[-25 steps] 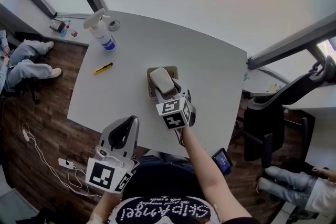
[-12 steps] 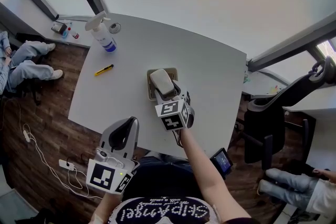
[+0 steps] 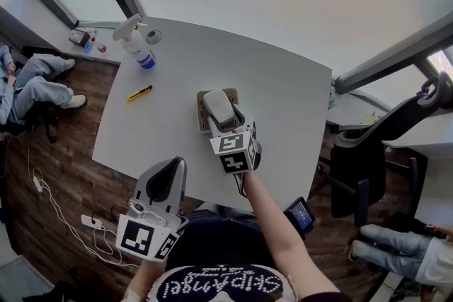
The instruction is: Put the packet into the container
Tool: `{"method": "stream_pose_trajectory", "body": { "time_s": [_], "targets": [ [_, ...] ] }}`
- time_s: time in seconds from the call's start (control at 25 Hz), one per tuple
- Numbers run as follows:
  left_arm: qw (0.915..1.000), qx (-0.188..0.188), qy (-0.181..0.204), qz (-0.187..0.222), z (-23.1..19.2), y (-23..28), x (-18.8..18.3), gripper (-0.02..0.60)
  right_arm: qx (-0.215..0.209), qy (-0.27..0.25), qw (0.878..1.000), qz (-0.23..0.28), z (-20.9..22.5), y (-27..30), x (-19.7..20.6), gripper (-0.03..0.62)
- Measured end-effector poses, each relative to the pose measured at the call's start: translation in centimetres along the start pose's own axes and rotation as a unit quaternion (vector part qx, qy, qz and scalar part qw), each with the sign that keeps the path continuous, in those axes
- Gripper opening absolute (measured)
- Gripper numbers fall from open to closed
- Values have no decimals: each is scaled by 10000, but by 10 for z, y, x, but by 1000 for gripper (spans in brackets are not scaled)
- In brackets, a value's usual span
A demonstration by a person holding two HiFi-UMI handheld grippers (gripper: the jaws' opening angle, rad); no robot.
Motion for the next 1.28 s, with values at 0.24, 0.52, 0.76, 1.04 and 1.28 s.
{"method": "stream_pose_trajectory", "body": {
  "time_s": [0.24, 0.52, 0.76, 1.04, 1.28],
  "targets": [
    [10000, 12, -5, 18, 3, -3, 1, 8, 30, -47, 9998, 207, 0, -8, -14, 268],
    [9999, 116, 23, 51, 9, -5, -1, 8, 169, -41, 9982, 577, 4, -24, -39, 268],
    [9997, 212, 63, 84, 16, -6, -2, 8, 132, -44, 9970, 758, 4, -38, -51, 267],
    [9995, 278, 110, 94, 23, -12, -1, 9, 76, -100, 9960, 881, 1, -56, -57, 267],
    [9993, 318, 148, 163, 29, -14, -5, 8, 124, -180, 9926, 1199, 2, -78, -80, 241]
  ]
}}
Point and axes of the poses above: the fingertips, and each gripper's own axes: y forward along the fingers, z to its right, x out of its underside, the point moved 1 cm from there along -y, backward along the fingers, and after that the axes turned 2 degrees about -y, right-handed, at the moved point
